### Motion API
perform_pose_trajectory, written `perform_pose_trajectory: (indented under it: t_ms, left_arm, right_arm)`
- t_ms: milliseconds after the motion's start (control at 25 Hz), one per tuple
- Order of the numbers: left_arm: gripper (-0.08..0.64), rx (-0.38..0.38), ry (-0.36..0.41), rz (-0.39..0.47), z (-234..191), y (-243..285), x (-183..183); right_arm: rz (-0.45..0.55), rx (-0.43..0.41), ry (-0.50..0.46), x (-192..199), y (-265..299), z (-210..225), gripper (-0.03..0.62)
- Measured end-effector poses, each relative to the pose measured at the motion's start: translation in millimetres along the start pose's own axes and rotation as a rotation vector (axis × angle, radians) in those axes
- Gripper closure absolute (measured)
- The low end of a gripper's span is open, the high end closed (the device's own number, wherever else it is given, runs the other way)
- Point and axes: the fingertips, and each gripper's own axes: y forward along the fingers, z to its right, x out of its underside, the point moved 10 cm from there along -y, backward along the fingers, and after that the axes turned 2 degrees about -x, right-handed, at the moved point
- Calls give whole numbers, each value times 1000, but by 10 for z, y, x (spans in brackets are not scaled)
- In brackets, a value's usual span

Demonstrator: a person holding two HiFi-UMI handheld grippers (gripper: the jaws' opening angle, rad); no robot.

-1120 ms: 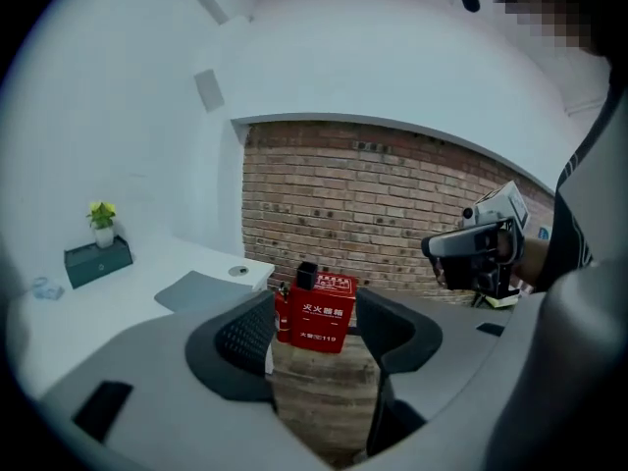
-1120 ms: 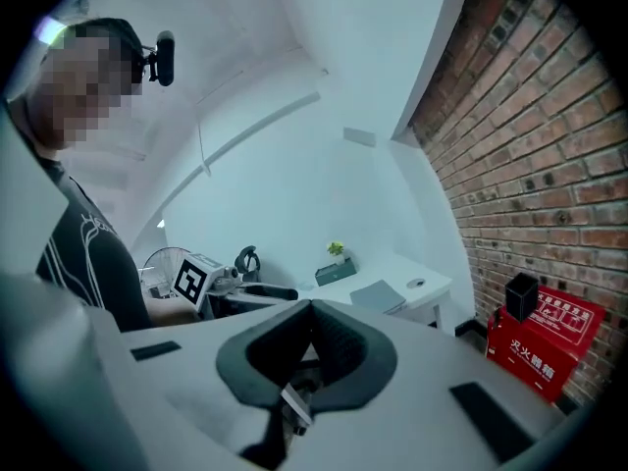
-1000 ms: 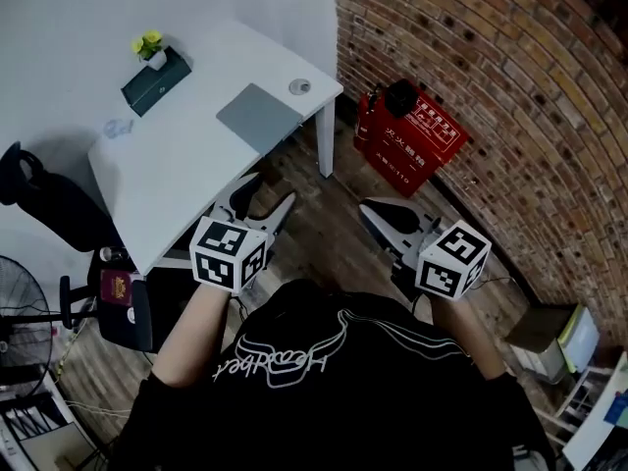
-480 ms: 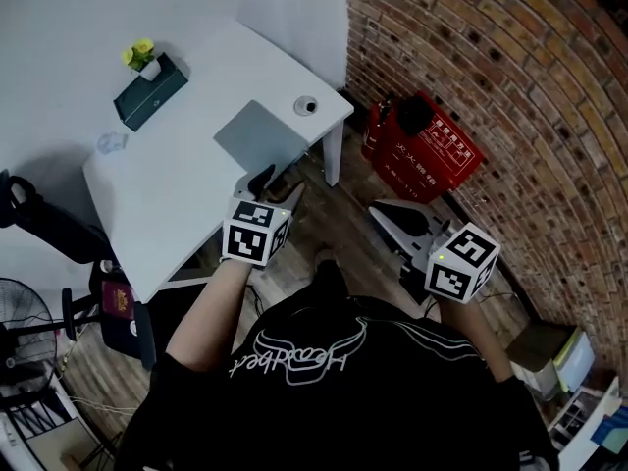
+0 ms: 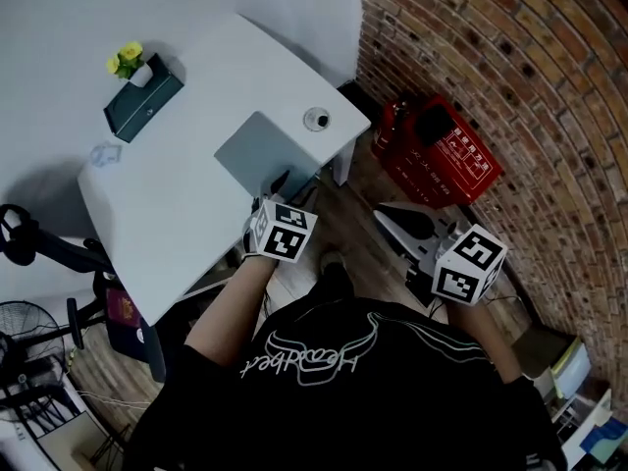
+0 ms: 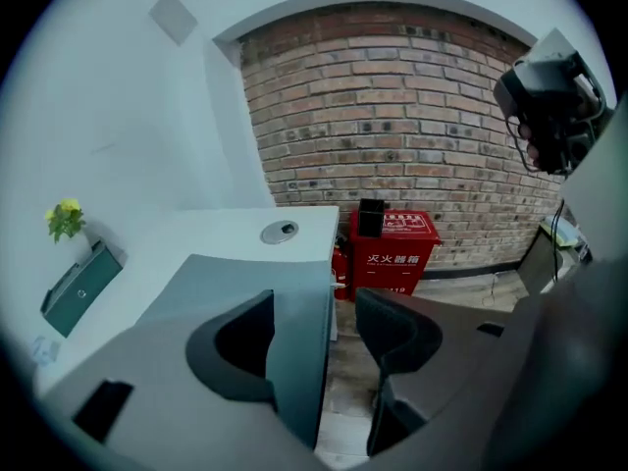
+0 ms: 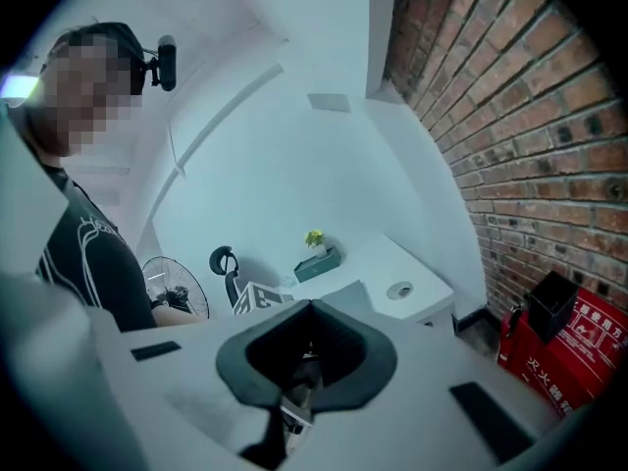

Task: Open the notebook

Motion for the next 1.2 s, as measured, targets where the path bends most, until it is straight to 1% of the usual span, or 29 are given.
perform_pose_trajectory:
  t_ms: [160,240,360,600,800,960,1120,1200]
  left_arm:
    - [296,-35,66,-48,-5,177,44]
    - [301,-57,74,-55,-2,213,43]
    - [328,-72,69,-57,5,212,43]
    - [335,-47,40,-74,-44,201,41]
    - [342,1,22,-104,-84,195,4]
    - [390,36,-33,-135,-89,169,-48]
    - [421,3,-45,-157,-46,174,-90]
    - [436,-16,-75,-165,-22,158,-103]
  right_arm:
    - [-21,-19,28,26,122,117,591]
    - [-32,-31,40,35,162,149,591]
    - [-49,-44,47,23,203,174,591]
    - [-61,-56,53,-69,270,241,591]
    - [-46,-91,30,-163,310,283,591]
    - [-57,-147,27,-211,321,362,591]
    - [-82,-206,41,-282,318,580,591]
    - [-109,-237,40,-338,323,670,591]
